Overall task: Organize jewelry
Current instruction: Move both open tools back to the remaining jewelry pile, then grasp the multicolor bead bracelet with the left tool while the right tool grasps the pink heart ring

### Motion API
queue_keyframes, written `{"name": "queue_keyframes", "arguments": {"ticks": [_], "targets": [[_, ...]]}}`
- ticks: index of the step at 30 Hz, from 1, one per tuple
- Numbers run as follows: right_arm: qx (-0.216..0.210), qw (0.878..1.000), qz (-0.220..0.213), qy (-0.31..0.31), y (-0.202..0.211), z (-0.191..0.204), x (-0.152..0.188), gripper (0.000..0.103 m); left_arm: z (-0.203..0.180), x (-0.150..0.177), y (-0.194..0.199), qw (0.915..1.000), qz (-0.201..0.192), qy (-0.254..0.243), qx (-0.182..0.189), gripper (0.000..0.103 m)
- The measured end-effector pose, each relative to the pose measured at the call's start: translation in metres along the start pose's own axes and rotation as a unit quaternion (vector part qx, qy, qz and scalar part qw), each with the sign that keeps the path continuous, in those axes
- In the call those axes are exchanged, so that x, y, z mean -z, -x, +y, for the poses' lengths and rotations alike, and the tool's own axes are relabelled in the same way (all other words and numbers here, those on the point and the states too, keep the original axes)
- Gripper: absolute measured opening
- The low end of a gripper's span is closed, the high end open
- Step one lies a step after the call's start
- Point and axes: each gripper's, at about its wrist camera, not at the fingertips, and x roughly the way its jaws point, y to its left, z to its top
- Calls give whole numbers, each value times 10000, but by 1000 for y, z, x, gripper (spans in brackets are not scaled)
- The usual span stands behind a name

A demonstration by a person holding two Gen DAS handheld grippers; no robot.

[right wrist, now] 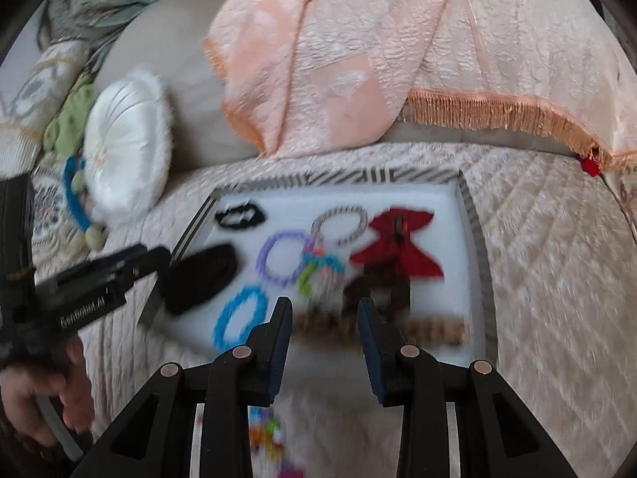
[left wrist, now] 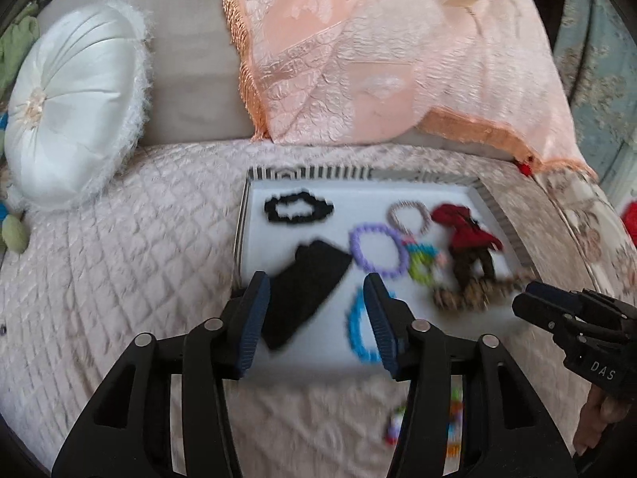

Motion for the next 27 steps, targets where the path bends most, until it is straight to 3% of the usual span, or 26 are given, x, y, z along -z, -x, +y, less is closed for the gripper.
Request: {"name": "queue_keyframes", "arguments": {"ticks": [4,8,13,19,23,27], "targets": [[-48,9993,237,282,11,13,41,32,-5,41,14,9996,160,-64,237,49],[-50,9963,645,565,3,20,73,32,-17,72,8,9985,461,-274,149,49],[-256,9928,958,672,-13,23,90,32,-21,78,-6,9977,606,-299,108,49],[-89,9864,1091,1230,-20,34,98,32,-29,79,-17,9963,725,-398,224,49],[27,9793,1145,1671,-18,39,101,21,-41,83,-22,9941,808,-622,361,49],[222,9800,1129,1622,-10,26,100,21,-49,87,-25,9919,878,-798,461,49]]}}
